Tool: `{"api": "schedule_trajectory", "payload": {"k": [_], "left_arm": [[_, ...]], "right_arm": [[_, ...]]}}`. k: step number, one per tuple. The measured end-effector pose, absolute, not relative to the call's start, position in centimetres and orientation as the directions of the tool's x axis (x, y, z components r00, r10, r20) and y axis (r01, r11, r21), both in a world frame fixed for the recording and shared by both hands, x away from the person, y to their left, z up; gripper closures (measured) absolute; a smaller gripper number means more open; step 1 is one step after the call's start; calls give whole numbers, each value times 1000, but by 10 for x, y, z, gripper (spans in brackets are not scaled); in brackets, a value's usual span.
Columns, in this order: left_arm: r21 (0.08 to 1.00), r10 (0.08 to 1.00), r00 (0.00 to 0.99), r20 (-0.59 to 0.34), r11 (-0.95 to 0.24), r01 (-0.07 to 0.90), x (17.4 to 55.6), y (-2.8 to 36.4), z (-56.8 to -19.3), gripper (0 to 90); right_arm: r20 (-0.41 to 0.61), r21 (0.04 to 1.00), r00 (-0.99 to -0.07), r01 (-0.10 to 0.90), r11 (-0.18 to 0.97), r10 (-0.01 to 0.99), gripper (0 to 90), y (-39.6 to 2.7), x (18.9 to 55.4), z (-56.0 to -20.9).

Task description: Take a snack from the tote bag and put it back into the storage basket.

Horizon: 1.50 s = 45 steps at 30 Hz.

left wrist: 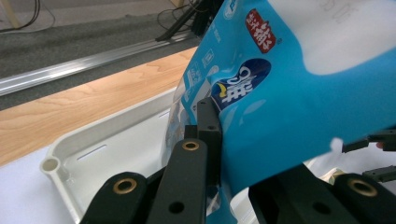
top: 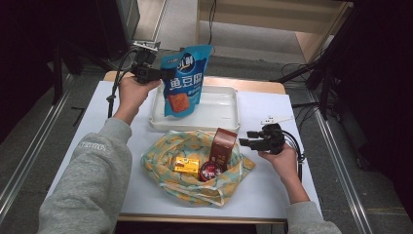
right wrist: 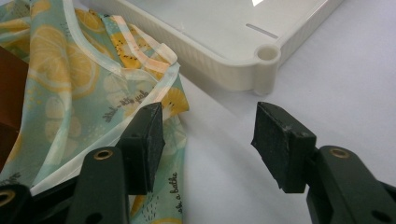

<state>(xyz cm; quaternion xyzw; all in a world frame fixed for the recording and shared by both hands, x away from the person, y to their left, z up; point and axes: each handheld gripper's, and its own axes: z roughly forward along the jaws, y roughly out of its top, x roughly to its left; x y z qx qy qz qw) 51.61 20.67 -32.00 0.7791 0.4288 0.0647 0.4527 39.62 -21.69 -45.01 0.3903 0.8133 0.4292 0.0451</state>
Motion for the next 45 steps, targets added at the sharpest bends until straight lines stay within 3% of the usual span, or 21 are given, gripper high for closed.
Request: {"api": "schedule_trajectory", "payload": {"k": [17, 20, 23, 28, 45], "left_arm": [[742, 691, 658, -300, -264, 616, 509, 199, -331, 826], [736, 695, 657, -292, -276, 618, 508, 198, -332, 773], [726, 682, 656, -324, -266, 635, 507, 200, -333, 632], [723, 685, 664, -300, -290, 627, 502, 202, -335, 536], [705, 695, 670, -262, -336, 624, 479, 213, -354, 475]], "right_arm": [[261, 731, -694, 596, 332, 671, 445, -216, 396, -450], [261, 729, -695, 597, 335, 671, 445, -216, 396, -450], [260, 731, -694, 596, 333, 671, 445, -216, 396, -451], [260, 729, -695, 597, 336, 670, 445, -216, 396, -451], [250, 733, -703, 586, 344, 666, 446, -214, 397, -451]]}}
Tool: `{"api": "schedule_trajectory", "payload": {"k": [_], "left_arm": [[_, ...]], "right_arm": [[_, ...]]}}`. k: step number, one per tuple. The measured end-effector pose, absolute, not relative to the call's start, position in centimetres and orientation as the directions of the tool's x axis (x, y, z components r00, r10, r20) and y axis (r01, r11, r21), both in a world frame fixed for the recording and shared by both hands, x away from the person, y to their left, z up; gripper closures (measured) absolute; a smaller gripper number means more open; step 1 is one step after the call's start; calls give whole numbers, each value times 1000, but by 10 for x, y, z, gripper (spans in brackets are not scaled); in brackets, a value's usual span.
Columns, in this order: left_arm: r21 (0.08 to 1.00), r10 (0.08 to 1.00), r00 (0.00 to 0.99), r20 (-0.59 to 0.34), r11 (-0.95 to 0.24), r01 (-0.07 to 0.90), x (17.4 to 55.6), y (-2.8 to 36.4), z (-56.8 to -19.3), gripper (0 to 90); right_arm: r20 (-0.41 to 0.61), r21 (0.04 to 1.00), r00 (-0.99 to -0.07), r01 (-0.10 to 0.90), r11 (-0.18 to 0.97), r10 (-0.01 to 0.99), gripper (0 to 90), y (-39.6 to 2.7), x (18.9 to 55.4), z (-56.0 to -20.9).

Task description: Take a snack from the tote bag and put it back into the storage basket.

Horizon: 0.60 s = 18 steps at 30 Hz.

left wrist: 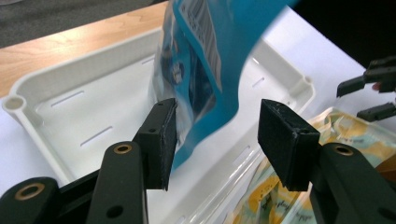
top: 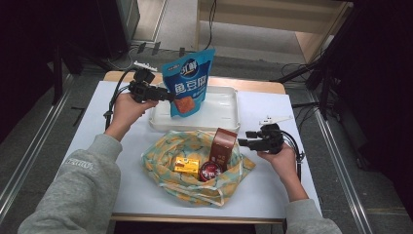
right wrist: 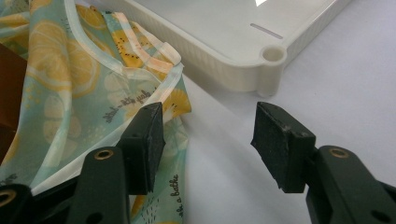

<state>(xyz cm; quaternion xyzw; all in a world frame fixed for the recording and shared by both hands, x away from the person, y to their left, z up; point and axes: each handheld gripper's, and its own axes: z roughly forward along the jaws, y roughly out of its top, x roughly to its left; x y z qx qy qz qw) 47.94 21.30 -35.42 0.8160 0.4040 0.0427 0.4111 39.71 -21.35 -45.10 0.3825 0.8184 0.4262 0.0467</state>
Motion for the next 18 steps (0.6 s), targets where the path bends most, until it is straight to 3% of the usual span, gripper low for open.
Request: {"api": "schedule_trajectory", "payload": {"k": [11, 18], "left_arm": [[682, 716, 643, -271, -328, 654, 476, 215, -379, 484], [656, 744, 615, -263, -330, 679, 479, 213, -393, 599]], "right_arm": [[248, 737, -707, 581, 344, 662, 447, -211, 399, -450], [247, 740, -710, 578, 345, 659, 448, -209, 401, -450]]}}
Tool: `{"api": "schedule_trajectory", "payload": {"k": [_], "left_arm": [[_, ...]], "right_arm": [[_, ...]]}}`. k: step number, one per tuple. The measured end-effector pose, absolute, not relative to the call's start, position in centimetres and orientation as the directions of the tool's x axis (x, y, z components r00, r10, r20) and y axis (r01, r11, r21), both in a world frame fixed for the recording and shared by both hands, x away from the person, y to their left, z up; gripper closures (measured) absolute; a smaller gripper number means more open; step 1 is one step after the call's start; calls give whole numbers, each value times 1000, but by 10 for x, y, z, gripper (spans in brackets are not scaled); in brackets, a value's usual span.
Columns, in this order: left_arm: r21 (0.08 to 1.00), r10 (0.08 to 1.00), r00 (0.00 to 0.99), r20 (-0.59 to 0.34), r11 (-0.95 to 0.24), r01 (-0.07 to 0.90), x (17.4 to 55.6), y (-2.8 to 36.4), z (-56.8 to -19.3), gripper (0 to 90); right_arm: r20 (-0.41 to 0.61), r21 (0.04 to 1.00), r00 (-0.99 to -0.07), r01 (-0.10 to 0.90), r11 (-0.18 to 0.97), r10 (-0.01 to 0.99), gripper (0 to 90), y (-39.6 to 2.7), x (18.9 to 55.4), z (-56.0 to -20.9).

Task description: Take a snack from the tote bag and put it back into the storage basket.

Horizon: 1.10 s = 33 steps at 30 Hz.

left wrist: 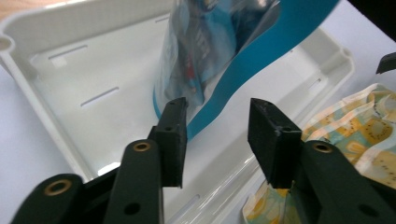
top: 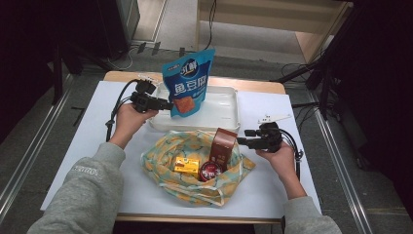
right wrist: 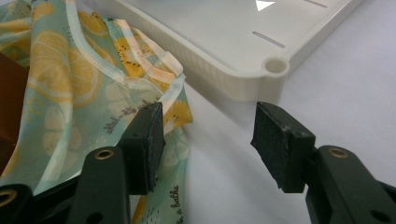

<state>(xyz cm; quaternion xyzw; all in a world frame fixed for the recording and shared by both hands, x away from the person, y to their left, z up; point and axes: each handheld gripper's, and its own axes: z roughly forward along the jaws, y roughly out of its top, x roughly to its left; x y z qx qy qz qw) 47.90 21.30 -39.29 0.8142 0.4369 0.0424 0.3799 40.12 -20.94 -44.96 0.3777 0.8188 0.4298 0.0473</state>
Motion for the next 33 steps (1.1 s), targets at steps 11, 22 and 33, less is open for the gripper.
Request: {"api": "schedule_trajectory", "payload": {"k": [11, 22, 33], "left_arm": [[666, 764, 602, -233, -326, 671, 483, 204, -400, 815], [667, 779, 568, -264, -278, 691, 491, 204, -400, 894], [672, 779, 560, -282, -256, 695, 507, 203, -402, 893]], "right_arm": [[250, 742, -712, 576, 343, 656, 448, -210, 401, -449], [252, 742, -712, 577, 341, 655, 449, -210, 401, -449], [254, 743, -711, 578, 338, 656, 449, -210, 401, -448]]}}
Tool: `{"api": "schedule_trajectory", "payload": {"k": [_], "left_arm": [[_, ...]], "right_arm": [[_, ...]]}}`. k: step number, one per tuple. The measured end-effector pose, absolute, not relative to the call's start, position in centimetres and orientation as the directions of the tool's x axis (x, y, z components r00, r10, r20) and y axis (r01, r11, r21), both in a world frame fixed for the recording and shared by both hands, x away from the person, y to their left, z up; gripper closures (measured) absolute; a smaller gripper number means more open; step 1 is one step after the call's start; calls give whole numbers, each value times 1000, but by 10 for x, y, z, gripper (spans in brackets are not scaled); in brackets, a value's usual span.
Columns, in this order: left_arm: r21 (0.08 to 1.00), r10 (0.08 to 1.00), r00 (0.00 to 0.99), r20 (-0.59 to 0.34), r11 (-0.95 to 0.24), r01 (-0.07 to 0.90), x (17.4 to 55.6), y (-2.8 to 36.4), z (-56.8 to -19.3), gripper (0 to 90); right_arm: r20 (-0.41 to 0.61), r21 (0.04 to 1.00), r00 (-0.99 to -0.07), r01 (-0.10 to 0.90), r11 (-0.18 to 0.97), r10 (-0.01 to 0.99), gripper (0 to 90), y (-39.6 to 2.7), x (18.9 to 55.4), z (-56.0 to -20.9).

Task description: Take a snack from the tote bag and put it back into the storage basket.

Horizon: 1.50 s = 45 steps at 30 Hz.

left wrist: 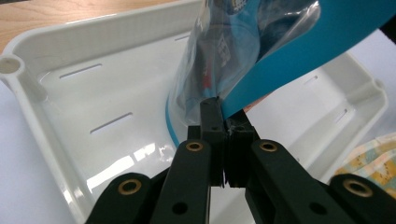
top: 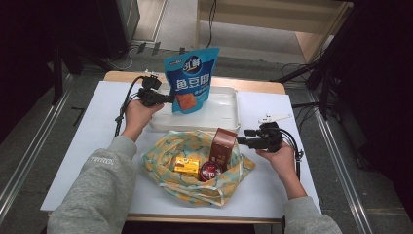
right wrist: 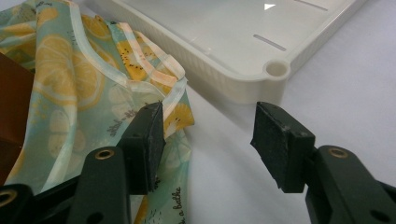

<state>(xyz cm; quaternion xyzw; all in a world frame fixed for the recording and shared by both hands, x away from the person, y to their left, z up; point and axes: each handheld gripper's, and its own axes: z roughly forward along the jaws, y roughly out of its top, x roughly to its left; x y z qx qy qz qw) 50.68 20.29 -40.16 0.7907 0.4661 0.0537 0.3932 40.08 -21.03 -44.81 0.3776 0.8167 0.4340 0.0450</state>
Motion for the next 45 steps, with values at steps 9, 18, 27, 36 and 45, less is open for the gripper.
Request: {"api": "schedule_trajectory", "payload": {"k": [9, 18, 27, 36, 45], "left_arm": [[670, 783, 555, -281, -254, 697, 521, 204, -401, 893], [671, 792, 535, -295, -228, 706, 534, 205, -402, 885], [664, 803, 531, -270, -244, 707, 546, 202, -400, 875], [666, 808, 517, -283, -223, 712, 555, 203, -401, 859], [655, 794, 513, -327, -201, 728, 562, 206, -403, 843]], "right_arm": [[258, 744, -706, 581, 330, 659, 450, -212, 399, -447], [251, 756, -702, 572, 318, 666, 452, -217, 395, -445], [243, 767, -692, 566, 302, 680, 460, -220, 389, -443], [245, 769, -693, 565, 300, 678, 460, -221, 386, -444], [252, 768, -685, 572, 289, 684, 460, -224, 383, -445]]}}
